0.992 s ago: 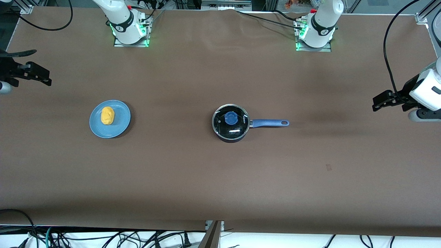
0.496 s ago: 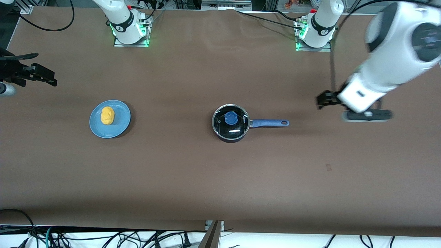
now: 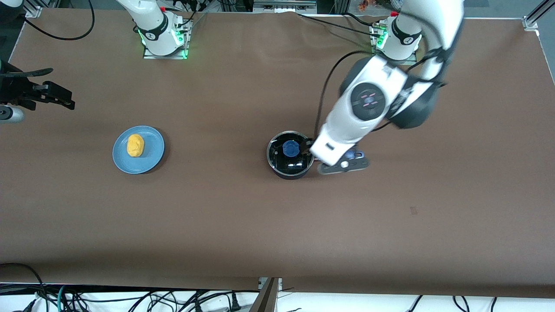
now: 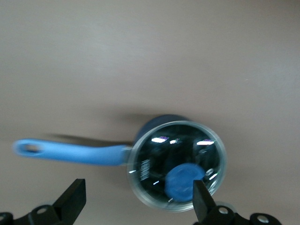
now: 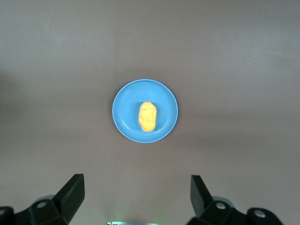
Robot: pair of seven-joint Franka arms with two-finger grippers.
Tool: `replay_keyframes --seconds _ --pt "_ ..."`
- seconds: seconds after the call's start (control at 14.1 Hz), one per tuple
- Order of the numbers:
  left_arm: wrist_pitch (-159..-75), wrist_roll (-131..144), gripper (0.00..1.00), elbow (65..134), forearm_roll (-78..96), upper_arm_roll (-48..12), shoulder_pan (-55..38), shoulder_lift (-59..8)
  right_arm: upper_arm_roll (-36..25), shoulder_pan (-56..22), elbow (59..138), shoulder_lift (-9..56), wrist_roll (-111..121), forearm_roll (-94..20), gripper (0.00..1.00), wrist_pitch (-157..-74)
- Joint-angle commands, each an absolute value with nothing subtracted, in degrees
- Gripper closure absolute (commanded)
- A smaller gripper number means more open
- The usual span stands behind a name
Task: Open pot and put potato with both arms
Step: 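Grasp the lid knob with the left gripper while the right gripper reaches the potato, then grasp the yellow potato on the blue plate with the right gripper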
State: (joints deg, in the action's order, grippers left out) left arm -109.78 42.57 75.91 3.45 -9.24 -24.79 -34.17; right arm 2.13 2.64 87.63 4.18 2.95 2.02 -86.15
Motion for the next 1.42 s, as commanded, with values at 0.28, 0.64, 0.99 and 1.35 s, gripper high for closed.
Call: replay_keyframes --seconds 0.28,0.64,0.99,1.35 --pt "-112.06 47.20 0.00 71.72 4.57 -8.52 -28.73 -39.98 2.02 2.46 86.92 8.34 2.20 1.50 0.00 -86.04" --pt "-114.08 50.36 0.00 72.25 4.22 -8.44 -31.38 -43.50 1.85 2.99 86.84 15.28 2.46 1.67 0.00 -89.03" --pt "-114.08 46.50 0.00 72.86 4.39 -8.44 -30.67 -43.95 1.67 2.81 88.23 23.54 1.85 1.58 0.00 -94.38" --pt "-114.17 47.11 0.00 74.53 4.57 -8.53 -31.55 -44.12 1.76 2.81 99.39 24.70 1.41 1.41 0.00 -107.04"
